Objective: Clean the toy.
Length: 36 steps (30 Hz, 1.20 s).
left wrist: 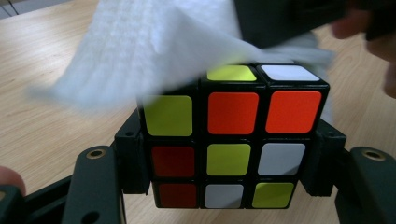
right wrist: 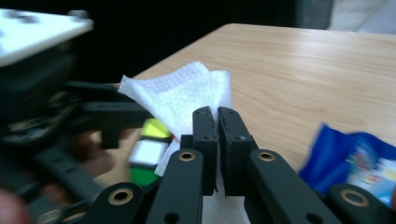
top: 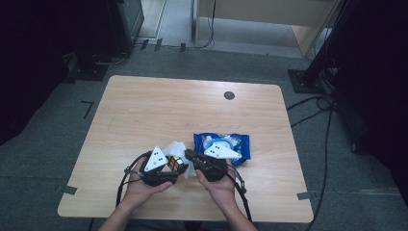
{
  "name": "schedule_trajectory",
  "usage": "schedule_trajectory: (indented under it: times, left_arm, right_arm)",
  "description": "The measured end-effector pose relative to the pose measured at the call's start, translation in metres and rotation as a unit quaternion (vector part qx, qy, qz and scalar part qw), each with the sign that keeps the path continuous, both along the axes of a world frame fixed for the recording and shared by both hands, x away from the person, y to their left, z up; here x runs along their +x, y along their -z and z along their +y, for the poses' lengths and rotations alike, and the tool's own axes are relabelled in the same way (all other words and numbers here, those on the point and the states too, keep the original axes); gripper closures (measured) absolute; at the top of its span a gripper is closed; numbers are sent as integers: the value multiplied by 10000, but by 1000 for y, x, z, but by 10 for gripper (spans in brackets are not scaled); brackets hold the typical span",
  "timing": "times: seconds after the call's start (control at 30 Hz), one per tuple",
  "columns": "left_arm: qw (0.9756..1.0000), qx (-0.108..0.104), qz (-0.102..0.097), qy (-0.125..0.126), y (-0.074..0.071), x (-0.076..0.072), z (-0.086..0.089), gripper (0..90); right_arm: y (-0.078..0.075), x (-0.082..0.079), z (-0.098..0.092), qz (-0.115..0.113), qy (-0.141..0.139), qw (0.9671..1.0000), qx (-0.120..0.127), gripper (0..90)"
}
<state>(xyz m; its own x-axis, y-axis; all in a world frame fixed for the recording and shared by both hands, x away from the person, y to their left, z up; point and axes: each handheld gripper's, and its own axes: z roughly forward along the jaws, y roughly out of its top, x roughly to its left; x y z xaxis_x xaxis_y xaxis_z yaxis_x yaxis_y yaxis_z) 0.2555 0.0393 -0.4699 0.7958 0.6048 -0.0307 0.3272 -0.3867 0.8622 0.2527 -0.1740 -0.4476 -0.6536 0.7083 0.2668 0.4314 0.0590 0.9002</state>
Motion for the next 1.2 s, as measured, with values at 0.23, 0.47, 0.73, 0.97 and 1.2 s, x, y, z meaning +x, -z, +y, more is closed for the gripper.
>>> schedule_trajectory:
  times: [0.23,0.47,0.73,0.97,1.2]
  left_arm:
    - [9999,91,18,58,3,-2,-8,342]
    - [10000,10,31,-79,0,2,3,341]
    - [9991,-224,-14,-362,-8,10,22,341]
    - [9970,-416,36,-654,-14,17,41,341]
    - [9959,-476,2,-763,-18,19,46,341]
  right_arm:
    - [1,-1,4,-21,13,10000,-72,869]
    - [-4,-8,11,-175,-397,9991,-4,864]
    - [6,8,-19,76,363,9992,-164,872]
    - [17,19,-46,379,872,9955,46,763]
    - [20,14,-24,340,229,9989,212,469]
